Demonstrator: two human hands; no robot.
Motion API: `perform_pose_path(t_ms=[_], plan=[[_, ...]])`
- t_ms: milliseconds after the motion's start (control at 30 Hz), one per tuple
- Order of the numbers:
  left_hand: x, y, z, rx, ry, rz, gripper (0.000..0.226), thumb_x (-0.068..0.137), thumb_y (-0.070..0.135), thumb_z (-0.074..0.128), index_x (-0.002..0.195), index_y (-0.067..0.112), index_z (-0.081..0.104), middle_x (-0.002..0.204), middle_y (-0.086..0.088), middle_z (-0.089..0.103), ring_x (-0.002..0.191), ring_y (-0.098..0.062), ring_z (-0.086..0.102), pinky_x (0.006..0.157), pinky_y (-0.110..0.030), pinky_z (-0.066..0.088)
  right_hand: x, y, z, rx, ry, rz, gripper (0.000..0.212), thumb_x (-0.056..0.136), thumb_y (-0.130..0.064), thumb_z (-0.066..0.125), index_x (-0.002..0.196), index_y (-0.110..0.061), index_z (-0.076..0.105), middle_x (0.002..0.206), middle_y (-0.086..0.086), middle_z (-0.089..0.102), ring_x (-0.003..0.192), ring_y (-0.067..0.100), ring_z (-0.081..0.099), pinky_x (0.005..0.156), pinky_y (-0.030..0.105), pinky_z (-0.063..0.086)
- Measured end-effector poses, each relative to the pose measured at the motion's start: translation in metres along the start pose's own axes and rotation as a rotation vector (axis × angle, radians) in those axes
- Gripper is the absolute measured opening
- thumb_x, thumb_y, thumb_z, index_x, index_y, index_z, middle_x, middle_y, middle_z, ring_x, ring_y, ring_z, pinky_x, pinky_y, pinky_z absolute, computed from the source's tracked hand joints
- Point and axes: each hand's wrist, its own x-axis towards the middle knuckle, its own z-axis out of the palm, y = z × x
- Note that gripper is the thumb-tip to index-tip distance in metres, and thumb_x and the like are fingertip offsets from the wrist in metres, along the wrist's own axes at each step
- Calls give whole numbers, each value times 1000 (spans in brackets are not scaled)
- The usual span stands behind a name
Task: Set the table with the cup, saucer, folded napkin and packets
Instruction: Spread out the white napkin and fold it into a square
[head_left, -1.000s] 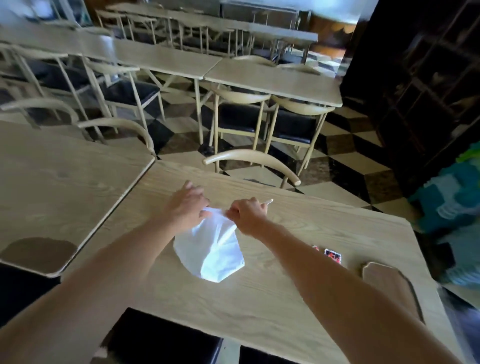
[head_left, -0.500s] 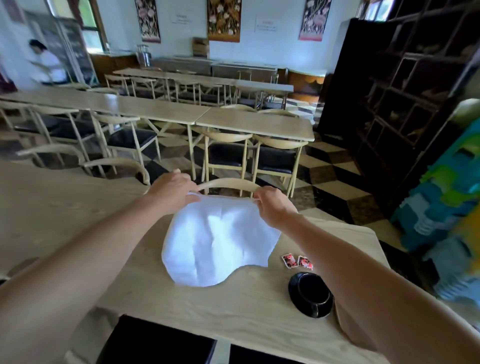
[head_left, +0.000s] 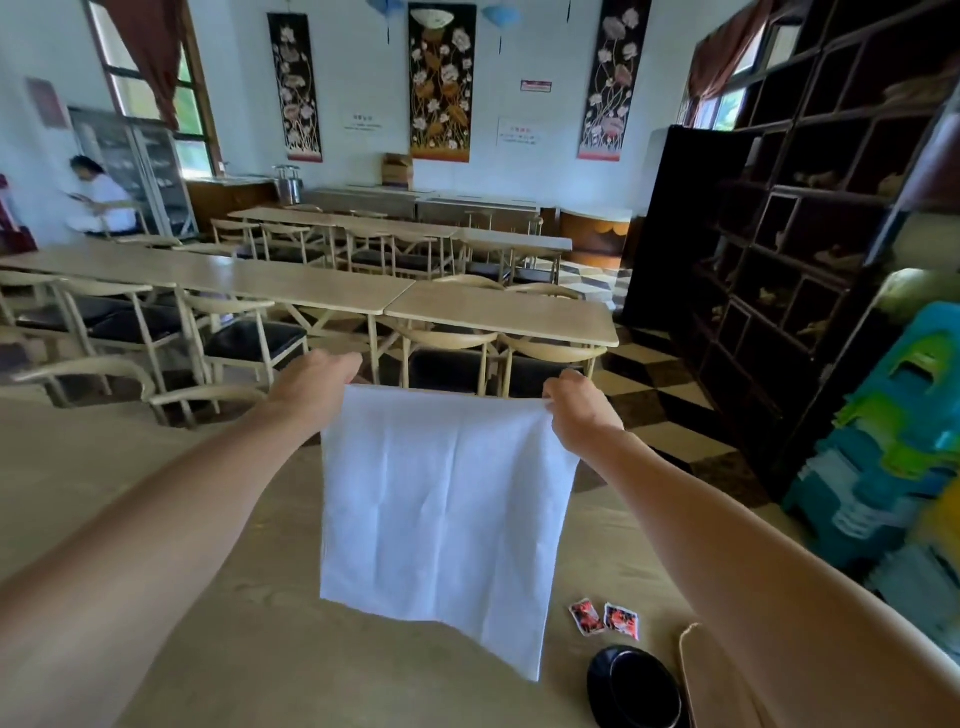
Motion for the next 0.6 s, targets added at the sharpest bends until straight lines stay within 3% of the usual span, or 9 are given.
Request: perform_pose_path(t_ms=[133, 300, 433, 600], plan=[[24, -13, -11, -30, 125, -17, 28, 70, -14, 43, 70, 13, 48, 67, -13, 55, 63, -31, 55, 50, -35, 36, 22, -3, -7, 7, 128, 8, 14, 90, -4, 48, 79, -9, 54, 79, 2, 48, 69, 31, 55, 54, 30, 39], [33, -31, -15, -86, 212, -30, 31, 72, -12, 45, 73, 17, 53, 62, -10, 55, 61, -31, 54, 55, -40, 46, 27, -5, -10, -50, 248, -64, 17, 86, 5, 51, 90, -8, 62, 90, 8, 52, 70, 31, 56, 58, 38, 53], [6, -36, -1, -116, 106, -25, 29, 78, -8, 49, 68, 19, 51, 66, -10, 56, 63, -31, 56, 51, -33, 40, 3, -2, 6, -41, 206, -70, 24, 82, 9, 49, 91, -8, 63, 94, 6, 53, 73, 28, 51, 55, 35, 48], [-58, -39, 41, -186, -32, -29, 26, 80, 0, 54, 69, 23, 52, 66, -5, 58, 64, -27, 57, 56, -38, 49, -66, 9, 49, 27, 79, -30, 30, 78, 11, 49, 95, -9, 63, 99, 6, 54, 83, 29, 55, 60, 35, 49]])
